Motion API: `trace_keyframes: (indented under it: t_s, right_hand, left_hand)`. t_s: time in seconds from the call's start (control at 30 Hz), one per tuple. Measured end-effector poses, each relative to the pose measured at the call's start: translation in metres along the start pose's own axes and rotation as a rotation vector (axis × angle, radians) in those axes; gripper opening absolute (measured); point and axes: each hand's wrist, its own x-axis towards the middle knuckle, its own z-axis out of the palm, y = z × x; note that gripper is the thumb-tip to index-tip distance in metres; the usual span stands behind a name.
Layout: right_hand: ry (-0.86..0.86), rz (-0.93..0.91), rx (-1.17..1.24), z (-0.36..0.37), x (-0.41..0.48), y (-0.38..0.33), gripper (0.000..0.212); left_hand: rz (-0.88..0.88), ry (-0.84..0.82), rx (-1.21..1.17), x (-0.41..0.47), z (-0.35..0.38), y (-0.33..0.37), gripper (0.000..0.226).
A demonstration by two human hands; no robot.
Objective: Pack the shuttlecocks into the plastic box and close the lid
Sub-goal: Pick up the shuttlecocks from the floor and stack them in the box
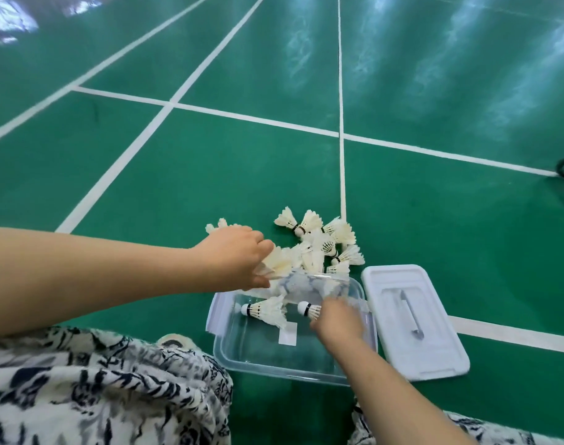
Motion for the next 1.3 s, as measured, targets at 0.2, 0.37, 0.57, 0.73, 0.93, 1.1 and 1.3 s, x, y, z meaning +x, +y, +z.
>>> trace_keyframes:
  t_s: [0.2, 0.37, 0.57, 0.73, 0.93, 1.1, 1.3]
  right_hand:
    - [-0.154, -0.130, -0.290, 0.012, 0.039, -0.019, 0.031]
    - [-0.225, -0.171, -0.135, 0.042, 0.058, -0.040, 0.032]
    - [-0.253, -0.201, 0.044, 0.071, 0.062, -0.050, 0.060]
    - [-0.251, -0.193, 0.089, 0.071, 0.054, -0.045, 0.070]
    - [-0.159, -0.103, 0.202, 0.043, 0.031, -0.041, 0.070]
    - [-0.097, -0.098, 0.500, 0.005, 0.004, -0.038, 0.062]
    - [0.123, -0.258, 0.768, -0.031, -0.035, -0.026, 0.040]
  left_hand:
    - [-0.012, -0.104, -0.027, 0.001, 0.006, -0.010, 0.038]
    - [-0.082, -0.185, -0.218, 0.006, 0.021, -0.029, 0.048]
    - [-0.106, -0.206, -0.319, 0.012, 0.033, -0.030, 0.074]
    - [-0.084, -0.196, -0.311, 0.015, 0.033, -0.024, 0.068]
    - [-0.024, -0.185, -0.236, 0.019, 0.029, -0.015, 0.052]
    - [0.007, -0.123, -0.228, 0.028, 0.016, -0.002, 0.051]
    - [0.112, -0.138, -0.158, 0.027, 0.010, 0.022, 0.056]
